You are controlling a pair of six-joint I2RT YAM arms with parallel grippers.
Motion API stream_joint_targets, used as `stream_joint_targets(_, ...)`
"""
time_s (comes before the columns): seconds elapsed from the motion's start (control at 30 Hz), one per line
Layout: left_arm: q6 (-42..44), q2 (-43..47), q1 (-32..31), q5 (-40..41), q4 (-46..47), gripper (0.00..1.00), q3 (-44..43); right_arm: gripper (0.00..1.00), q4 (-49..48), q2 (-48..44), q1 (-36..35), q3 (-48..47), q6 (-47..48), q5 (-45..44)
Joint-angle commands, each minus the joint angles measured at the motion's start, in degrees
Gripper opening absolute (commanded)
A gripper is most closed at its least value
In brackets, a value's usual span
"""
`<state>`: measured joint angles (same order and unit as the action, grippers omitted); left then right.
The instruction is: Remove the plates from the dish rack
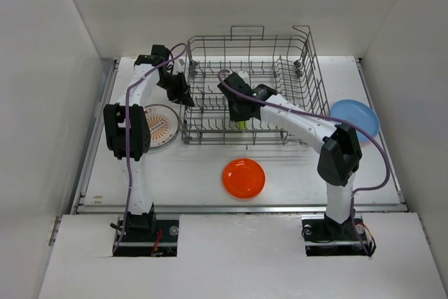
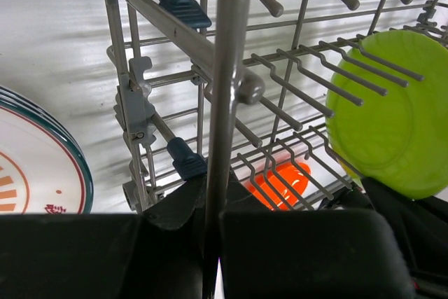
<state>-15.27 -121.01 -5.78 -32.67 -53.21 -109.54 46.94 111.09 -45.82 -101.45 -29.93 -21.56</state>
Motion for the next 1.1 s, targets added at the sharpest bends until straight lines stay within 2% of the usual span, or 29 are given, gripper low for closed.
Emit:
stream_joint_targets(0.0, -2.4, 3.0, 0.9, 2.7, -2.6, 0.00, -0.3, 0.05, -4.2, -2.1, -0.6, -2.9, -0.5, -0.4)
stream_joint_targets(0.07, -2.4, 3.0, 0.9, 2.7, -2.6, 0.00, -0.3, 0.00, -4.9, -3.2, -0.6, -2.9, 0.8, -2.5)
stream_joint_targets(0.2, -2.4, 3.0, 0.9, 2.7, -2.6, 0.00, -0.3, 0.00, -4.4, -4.3, -0.6, -5.8, 5.4, -6.8)
stream_joint_targets(0.33, -2.4, 3.0, 0.9, 2.7, -2.6, 0.00, -0.3, 0.00, -5.0, -8.9, -0.6, -9.8, 8.7, -7.4)
stream_joint_targets(0.53, -2.4, 2.4, 0.9, 2.7, -2.6, 0.00, -0.3, 0.00, -7.7, -17.9, -5.8, -7.0, 15.5, -6.7)
stream_joint_targets(0.73, -2.4, 2.4, 0.9, 3.2, -2.6, 0.00, -1.4, 0.00, 4.5, -22.3, -18.8, 2.0, 17.9, -3.4)
stream_joint_targets(0.87, -2.4, 1.9, 0.9, 3.7, -2.6, 0.00, -1.9, 0.00, 13.1, -22.9, -25.9, 7.6, 16.1, 6.4)
stream_joint_targets(1.0, -1.3, 1.4, 0.9, 4.4, -3.7, 0.00, -2.5, 0.00, 20.8, -19.6, -29.1, 8.6, 9.0, 3.0)
stream_joint_targets(1.07, -1.3, 1.4, 0.9, 4.4, -3.7, 0.00, -2.5, 0.00, 23.2, -16.8, -29.1, 9.3, 5.6, -2.2)
